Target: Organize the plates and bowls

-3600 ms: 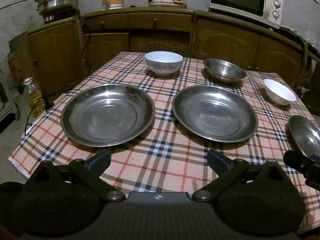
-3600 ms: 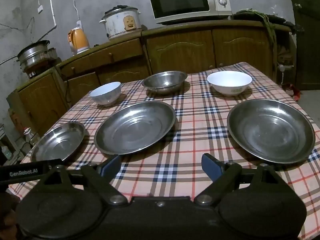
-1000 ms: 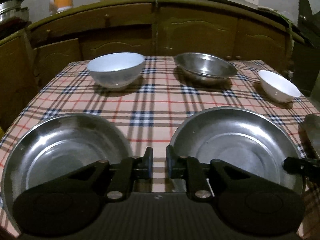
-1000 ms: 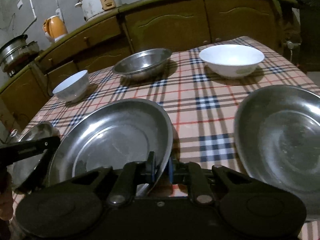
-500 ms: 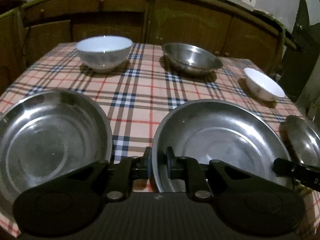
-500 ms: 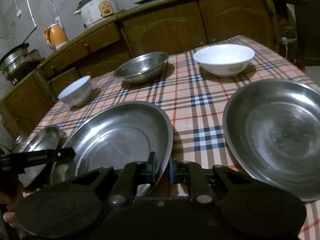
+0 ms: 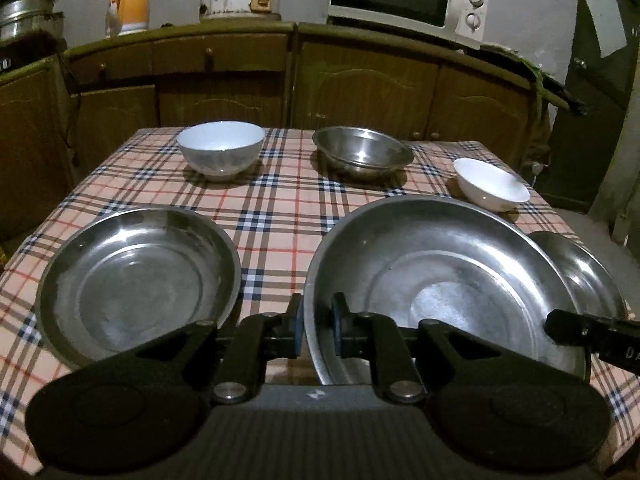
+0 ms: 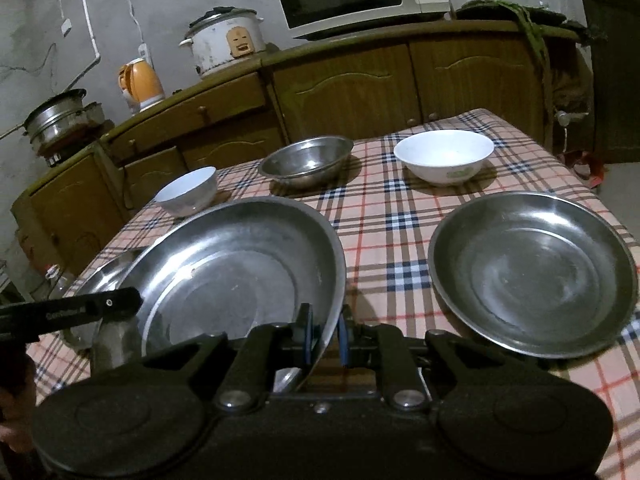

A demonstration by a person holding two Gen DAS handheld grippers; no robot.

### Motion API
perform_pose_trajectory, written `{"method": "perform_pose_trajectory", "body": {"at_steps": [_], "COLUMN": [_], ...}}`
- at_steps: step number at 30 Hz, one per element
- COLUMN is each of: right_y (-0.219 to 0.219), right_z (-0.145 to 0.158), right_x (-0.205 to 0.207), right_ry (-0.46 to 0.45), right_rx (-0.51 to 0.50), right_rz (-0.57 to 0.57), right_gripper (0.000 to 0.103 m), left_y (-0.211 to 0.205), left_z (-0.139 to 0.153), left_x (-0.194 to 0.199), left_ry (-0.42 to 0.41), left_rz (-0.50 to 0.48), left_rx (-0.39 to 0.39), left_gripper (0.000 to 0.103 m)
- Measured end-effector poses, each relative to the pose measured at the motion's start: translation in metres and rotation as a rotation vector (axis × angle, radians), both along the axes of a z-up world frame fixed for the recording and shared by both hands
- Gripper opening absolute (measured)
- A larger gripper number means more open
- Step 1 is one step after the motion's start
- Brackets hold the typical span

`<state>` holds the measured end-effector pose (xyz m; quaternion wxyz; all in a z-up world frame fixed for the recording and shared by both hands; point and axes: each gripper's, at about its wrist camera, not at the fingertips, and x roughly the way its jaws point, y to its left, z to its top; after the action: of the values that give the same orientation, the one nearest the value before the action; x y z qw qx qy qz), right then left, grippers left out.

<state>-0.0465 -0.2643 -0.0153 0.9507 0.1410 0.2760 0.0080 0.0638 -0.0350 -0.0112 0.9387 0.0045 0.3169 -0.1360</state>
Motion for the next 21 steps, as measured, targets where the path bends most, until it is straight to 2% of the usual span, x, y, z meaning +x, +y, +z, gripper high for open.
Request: {"method": "perform_pose_trajectory", "body": {"at_steps": [12, 21], "right_y": [-0.001, -0.003], "right_z": [-0.011, -0.019], "right_x": [-0.018, -0.009], "right_ry": [0.017, 0.031], "right_rx": [-0.002, -0.011], "right_rz": [-0.021, -0.027], "right_gripper": [0.018, 0.018], "left_y": [0.000, -0.004], "left_z": [-0.012, -0.023], "left_x": [-0.016, -0.014], "left_ry": [0.008, 0.010], "left_rz": [0.002, 0.005], "left_rx": [-0.002, 0.027], "left_gripper": [0.015, 0.016]}}
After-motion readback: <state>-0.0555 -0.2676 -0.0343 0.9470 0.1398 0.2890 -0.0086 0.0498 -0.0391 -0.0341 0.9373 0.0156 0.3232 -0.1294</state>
